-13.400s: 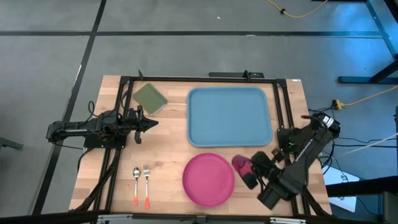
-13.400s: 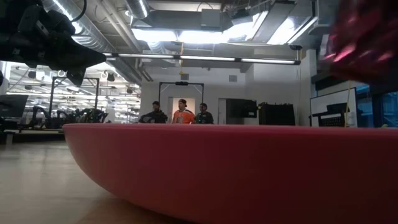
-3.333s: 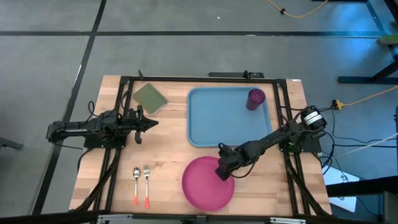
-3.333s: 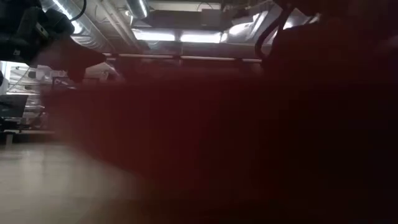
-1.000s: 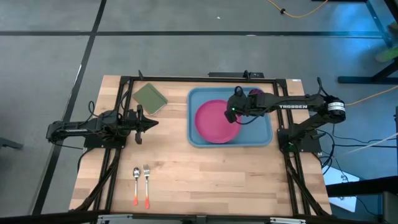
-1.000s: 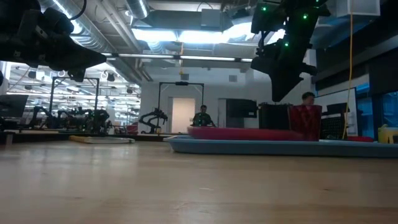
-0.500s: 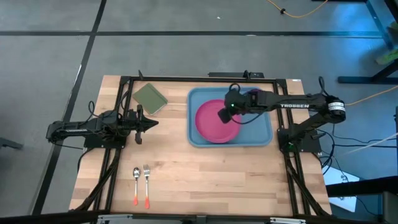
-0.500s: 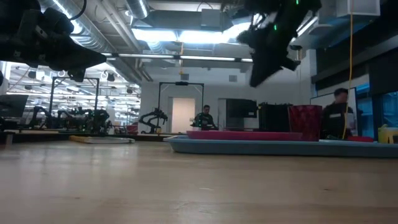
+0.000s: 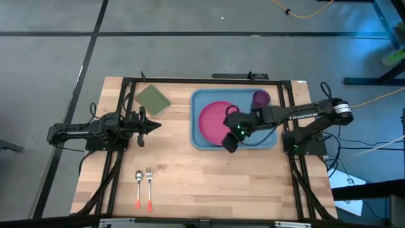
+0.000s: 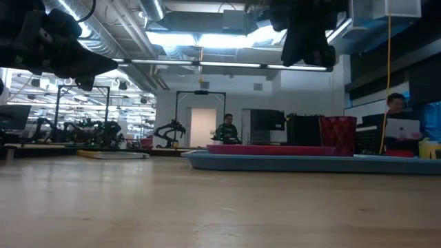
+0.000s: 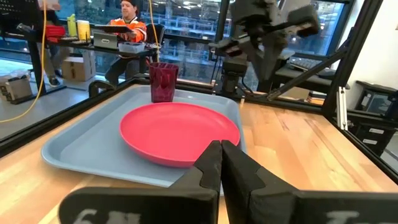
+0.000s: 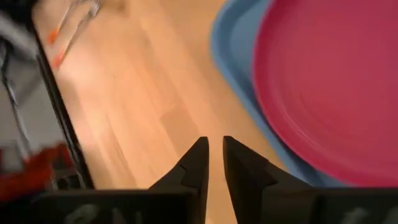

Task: Pick and place plate/cup/fork/spoon on tray
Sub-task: Move the orange spoon to the bottom center of the blue tray

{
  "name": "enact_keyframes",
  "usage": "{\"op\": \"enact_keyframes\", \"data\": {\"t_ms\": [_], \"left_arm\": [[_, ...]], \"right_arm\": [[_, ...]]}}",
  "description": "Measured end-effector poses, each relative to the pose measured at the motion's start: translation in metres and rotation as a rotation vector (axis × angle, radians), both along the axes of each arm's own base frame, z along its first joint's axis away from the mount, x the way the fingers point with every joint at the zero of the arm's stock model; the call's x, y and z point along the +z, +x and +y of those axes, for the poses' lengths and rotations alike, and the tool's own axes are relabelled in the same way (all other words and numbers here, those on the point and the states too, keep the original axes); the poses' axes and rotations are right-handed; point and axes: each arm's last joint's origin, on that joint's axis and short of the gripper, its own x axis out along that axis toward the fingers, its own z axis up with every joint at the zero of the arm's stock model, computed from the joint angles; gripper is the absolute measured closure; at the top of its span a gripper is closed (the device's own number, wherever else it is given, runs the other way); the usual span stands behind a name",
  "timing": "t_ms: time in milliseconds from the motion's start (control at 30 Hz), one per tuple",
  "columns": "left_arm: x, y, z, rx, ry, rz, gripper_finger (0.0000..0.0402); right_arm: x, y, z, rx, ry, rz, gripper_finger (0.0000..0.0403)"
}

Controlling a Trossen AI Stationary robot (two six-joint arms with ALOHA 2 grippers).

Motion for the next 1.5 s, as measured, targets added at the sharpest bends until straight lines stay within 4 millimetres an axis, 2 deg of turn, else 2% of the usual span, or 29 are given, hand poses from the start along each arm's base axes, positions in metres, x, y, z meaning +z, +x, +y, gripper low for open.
{"op": "enact_keyframes", "data": {"t_ms": [167, 333, 500, 633, 767, 900, 1267, 1500], "left_arm": [[0.0, 0.0, 0.0, 0.0, -0.029, -0.004, 0.0401], [0.0, 0.0, 0.0, 0.0, -0.03, -0.004, 0.0401], [0.0, 0.0, 0.0, -0.002, -0.03, -0.004, 0.0401], [0.0, 0.0, 0.0, -0.002, -0.03, -0.004, 0.0401], [0.0, 0.0, 0.0, -0.003, -0.03, -0.004, 0.0401], [0.0, 0.0, 0.0, -0.003, -0.03, -0.004, 0.0401], [0.0, 0.0, 0.0, 0.0, -0.023, -0.004, 0.0401], [0.0, 0.0, 0.0, 0.0, -0.022, -0.003, 0.0401]], "right_arm": [[0.001, -0.003, 0.034, 0.232, -0.167, -0.066, 0.035], [0.0, -0.01, 0.061, 0.315, -0.361, -0.111, 0.035], [-0.015, -0.03, 0.076, 0.378, -0.455, -0.155, 0.035], [-0.027, -0.048, 0.072, 0.443, -0.447, -0.343, 0.035], [-0.042, -0.073, 0.059, 0.5, -0.393, -0.592, 0.035], [-0.057, -0.099, 0.043, 0.446, -0.366, -0.762, 0.035], [-0.086, -0.152, 0.015, 0.328, -0.36, -1.011, 0.035], [-0.099, -0.17, 0.008, 0.299, -0.371, -1.138, 0.035]]}}
